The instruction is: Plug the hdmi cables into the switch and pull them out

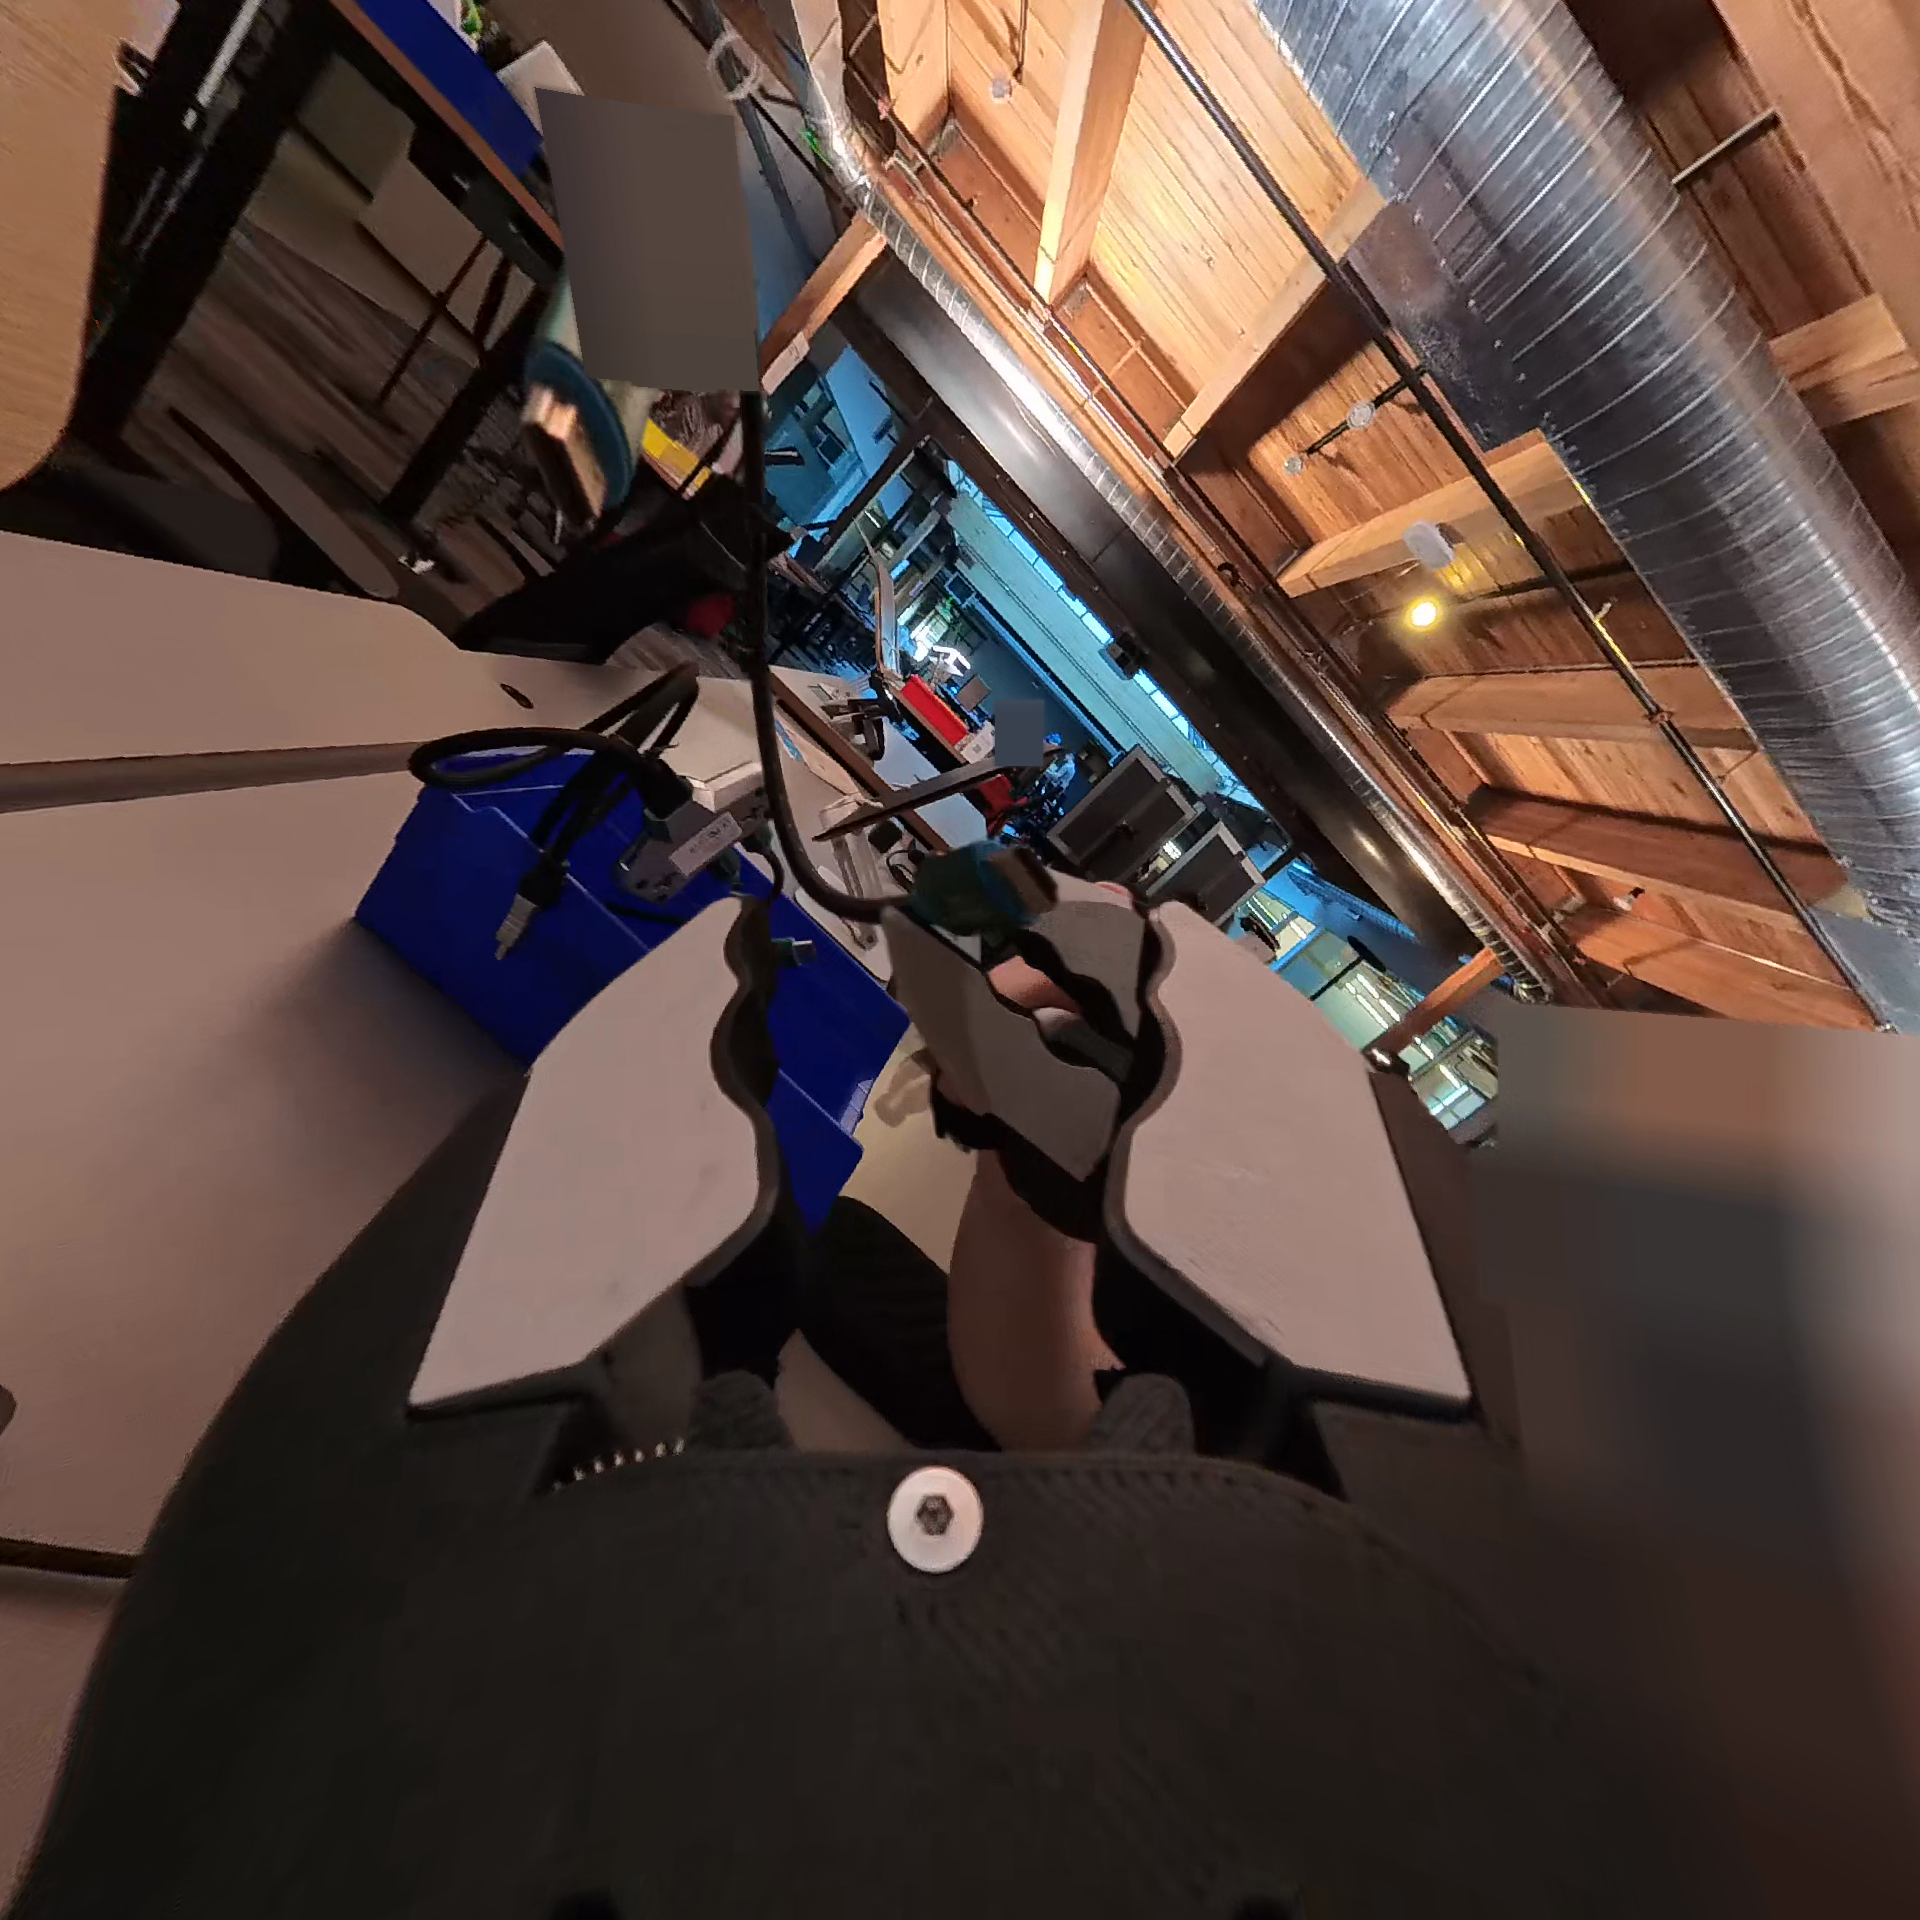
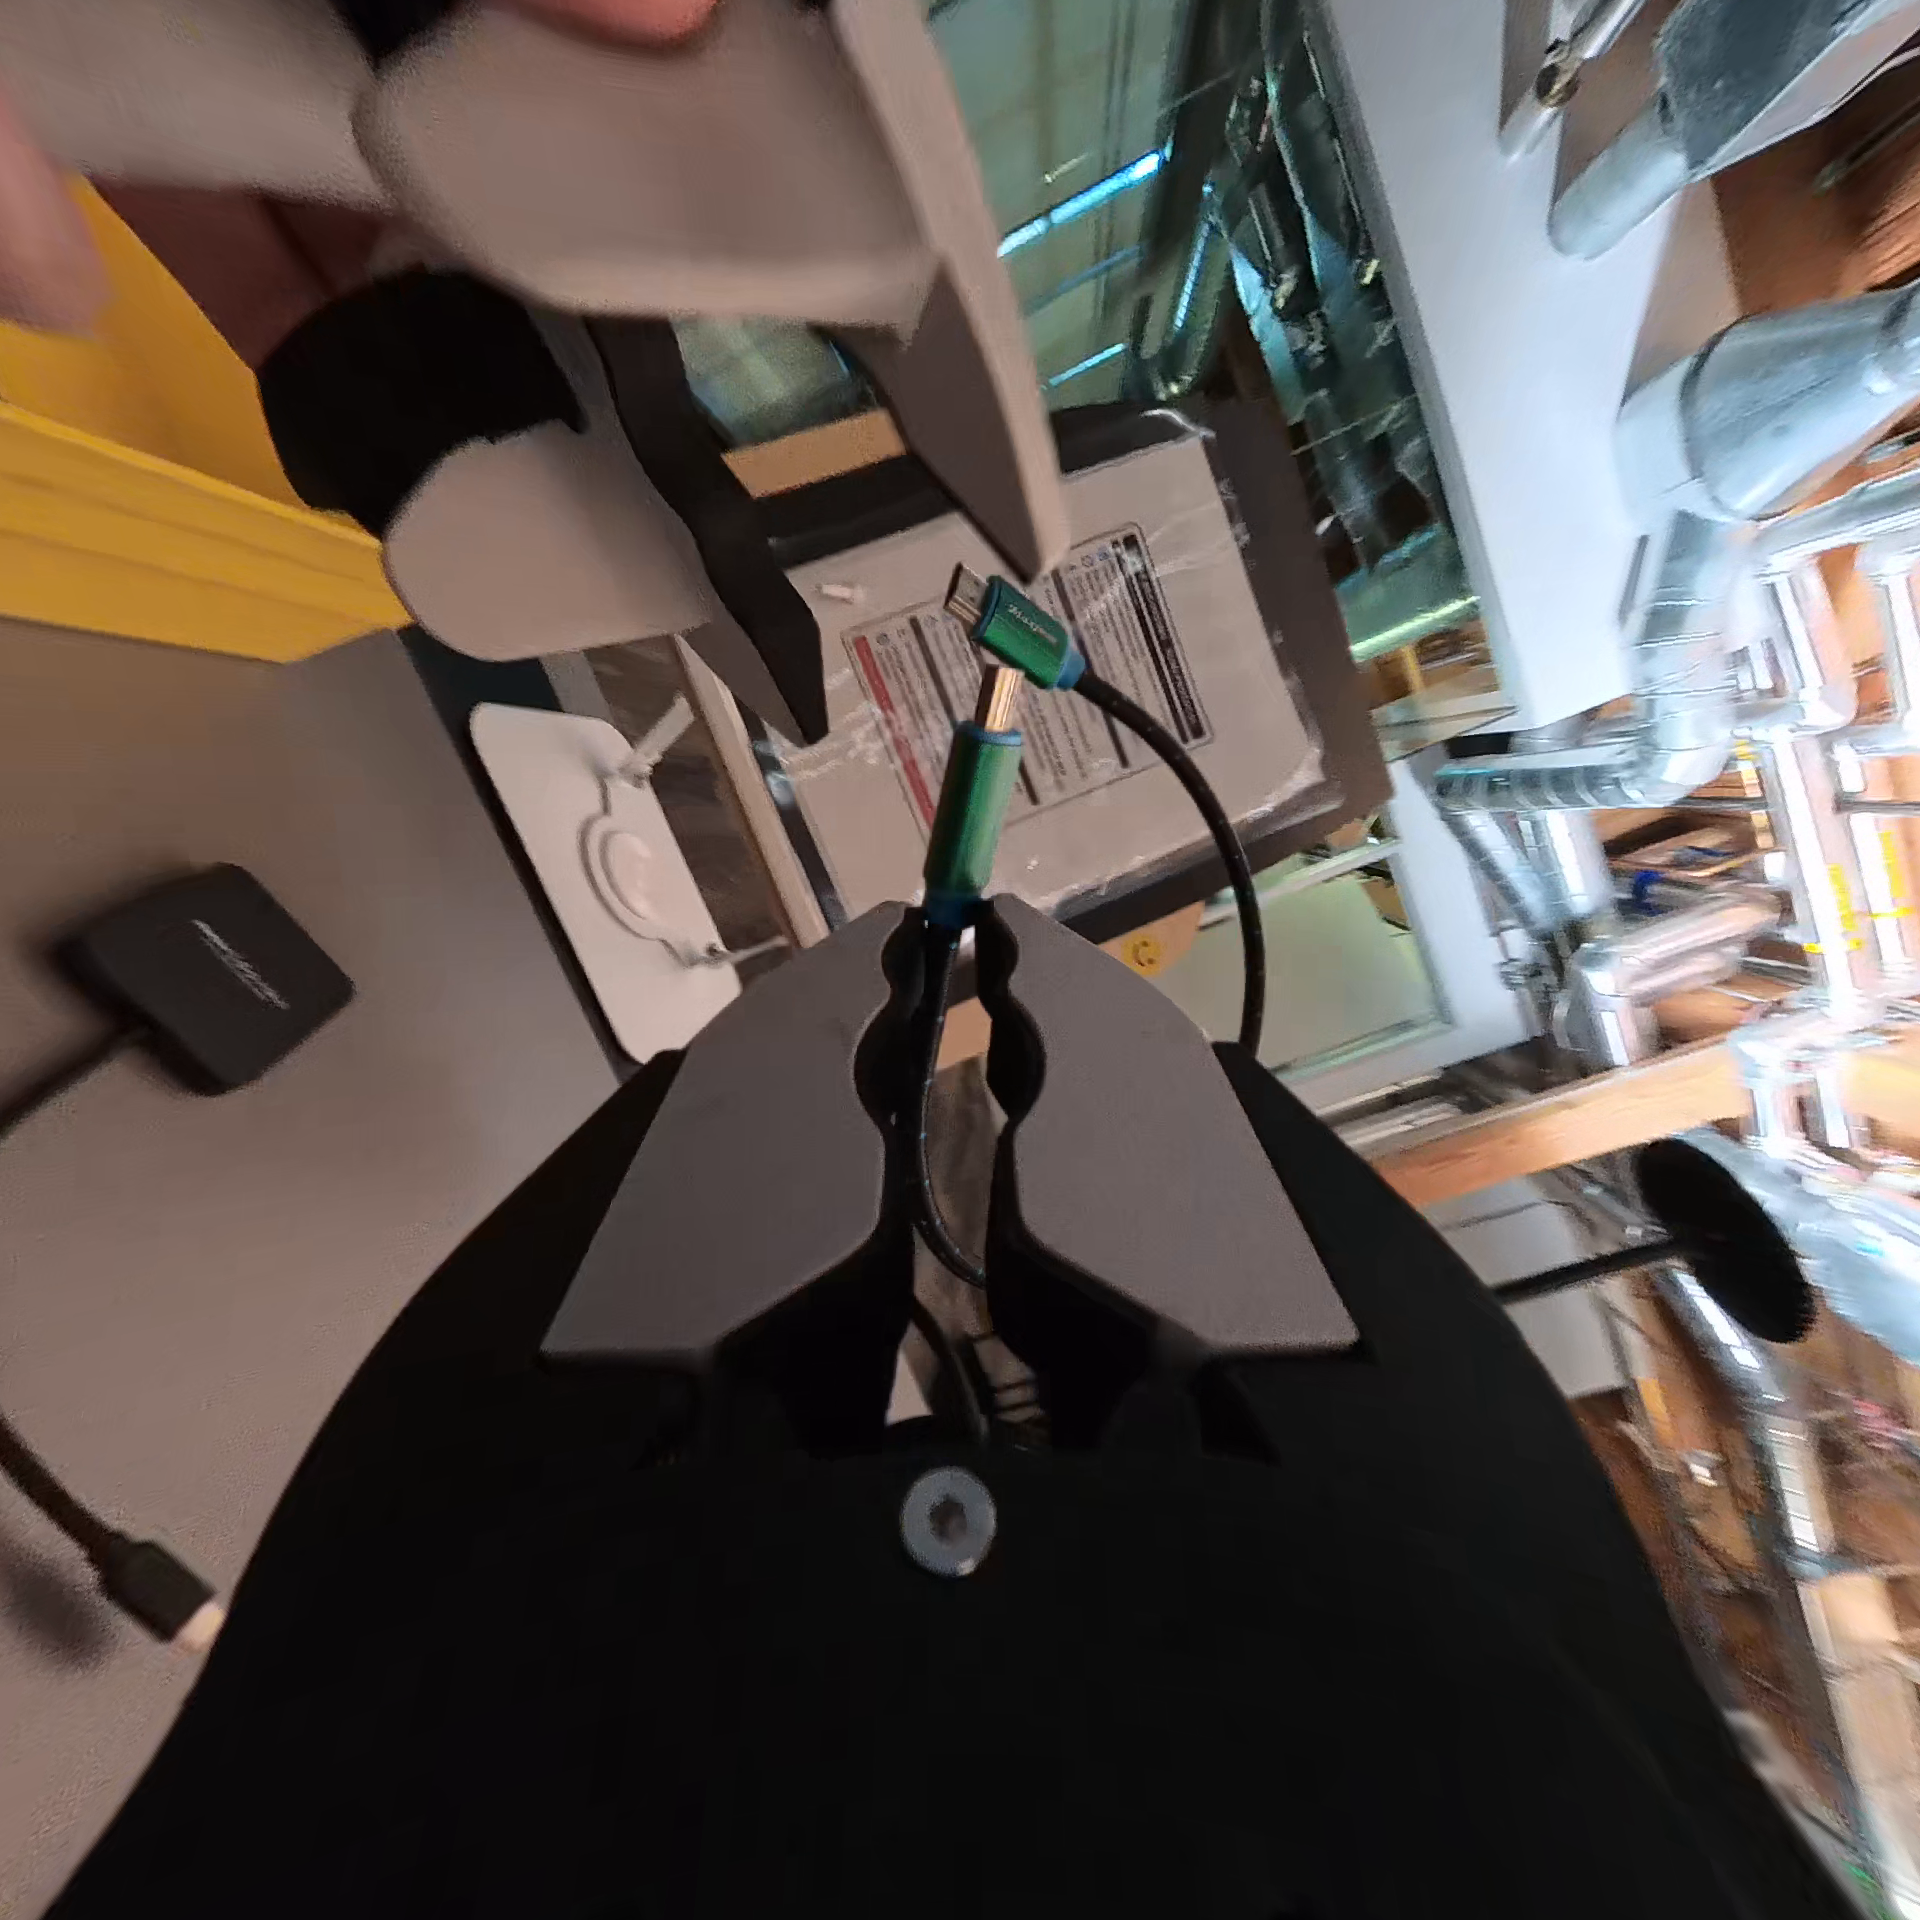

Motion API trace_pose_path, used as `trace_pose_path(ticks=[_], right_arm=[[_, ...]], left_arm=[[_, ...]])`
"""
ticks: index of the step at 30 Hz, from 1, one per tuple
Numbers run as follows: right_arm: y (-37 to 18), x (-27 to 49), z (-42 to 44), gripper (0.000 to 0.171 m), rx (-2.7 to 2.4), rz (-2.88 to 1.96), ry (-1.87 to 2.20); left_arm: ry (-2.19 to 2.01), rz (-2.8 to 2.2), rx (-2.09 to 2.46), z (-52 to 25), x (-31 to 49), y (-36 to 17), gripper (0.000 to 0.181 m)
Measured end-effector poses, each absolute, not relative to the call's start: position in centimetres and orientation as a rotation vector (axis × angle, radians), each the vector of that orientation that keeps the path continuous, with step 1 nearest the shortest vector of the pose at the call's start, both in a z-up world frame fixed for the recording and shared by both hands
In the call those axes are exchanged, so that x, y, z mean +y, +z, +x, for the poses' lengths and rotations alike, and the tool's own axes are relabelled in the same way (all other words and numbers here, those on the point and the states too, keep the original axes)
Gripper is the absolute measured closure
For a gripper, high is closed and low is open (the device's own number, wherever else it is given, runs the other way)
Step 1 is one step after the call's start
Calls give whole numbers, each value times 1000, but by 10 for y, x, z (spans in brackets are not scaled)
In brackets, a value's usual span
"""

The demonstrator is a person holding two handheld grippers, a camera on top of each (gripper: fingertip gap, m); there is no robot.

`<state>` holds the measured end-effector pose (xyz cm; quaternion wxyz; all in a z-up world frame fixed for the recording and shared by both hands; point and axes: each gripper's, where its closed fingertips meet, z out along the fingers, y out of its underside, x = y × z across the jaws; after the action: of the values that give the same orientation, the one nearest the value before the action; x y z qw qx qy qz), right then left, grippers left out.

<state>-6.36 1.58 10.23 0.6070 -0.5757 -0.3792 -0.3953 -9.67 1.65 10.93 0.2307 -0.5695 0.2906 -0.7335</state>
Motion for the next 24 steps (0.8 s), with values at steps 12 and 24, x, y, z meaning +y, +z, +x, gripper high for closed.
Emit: trace_pose_path(ticks=[12,24], right_arm=[[90,23,-69,160,-980,-1133,-1181],[80,25,-76,160,-1028,-1082,-1233]], left_arm=[[-2038,-1617,866,-81,7,92,142],[-1990,-1641,840,-81,19,82,163]])
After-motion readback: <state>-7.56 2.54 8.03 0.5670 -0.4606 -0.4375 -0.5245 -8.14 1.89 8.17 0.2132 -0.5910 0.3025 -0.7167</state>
